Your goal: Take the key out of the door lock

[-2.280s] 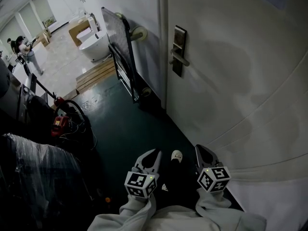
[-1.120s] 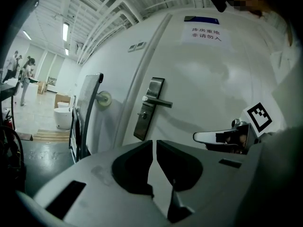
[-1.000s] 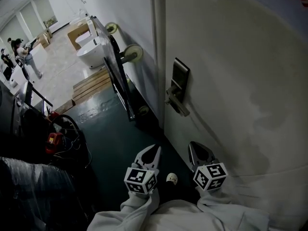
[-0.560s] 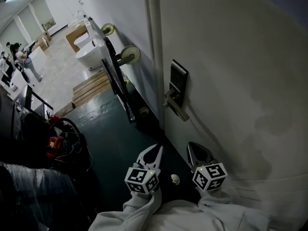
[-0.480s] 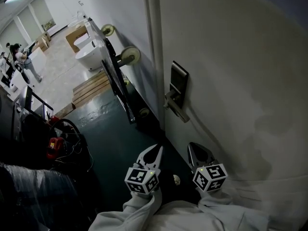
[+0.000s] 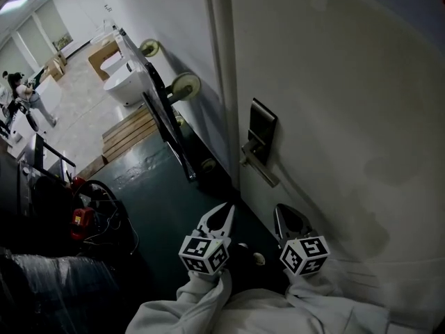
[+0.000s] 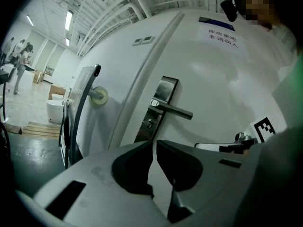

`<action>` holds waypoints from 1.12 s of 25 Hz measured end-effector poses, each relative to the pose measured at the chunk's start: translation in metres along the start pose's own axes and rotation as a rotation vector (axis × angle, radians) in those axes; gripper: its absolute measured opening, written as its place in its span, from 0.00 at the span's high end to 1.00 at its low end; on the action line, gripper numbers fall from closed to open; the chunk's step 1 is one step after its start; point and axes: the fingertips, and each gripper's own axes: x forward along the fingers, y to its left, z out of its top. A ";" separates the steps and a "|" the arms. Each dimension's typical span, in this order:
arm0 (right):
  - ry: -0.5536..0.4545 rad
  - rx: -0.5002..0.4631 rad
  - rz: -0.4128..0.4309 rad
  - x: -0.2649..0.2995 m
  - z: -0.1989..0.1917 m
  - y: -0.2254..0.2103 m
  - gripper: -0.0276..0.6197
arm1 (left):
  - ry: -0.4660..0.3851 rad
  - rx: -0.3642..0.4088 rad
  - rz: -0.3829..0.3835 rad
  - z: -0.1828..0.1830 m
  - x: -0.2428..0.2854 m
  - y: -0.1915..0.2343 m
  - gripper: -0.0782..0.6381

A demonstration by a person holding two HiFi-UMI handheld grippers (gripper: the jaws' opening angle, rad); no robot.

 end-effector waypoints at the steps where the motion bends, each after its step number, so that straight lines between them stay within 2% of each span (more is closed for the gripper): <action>1: -0.002 0.006 -0.003 0.002 0.001 0.001 0.89 | 0.006 0.000 -0.003 0.002 0.002 0.003 0.84; 14: -0.028 0.023 -0.071 0.024 0.001 0.000 0.89 | 0.040 -0.008 -0.109 0.007 0.031 0.016 0.84; 20: -0.027 0.020 -0.099 0.034 0.000 -0.002 0.89 | 0.028 -0.103 -0.125 0.015 0.041 0.031 0.84; 28: -0.018 -0.013 -0.146 0.039 -0.001 -0.005 0.89 | 0.040 -0.263 -0.193 0.018 0.053 0.034 0.84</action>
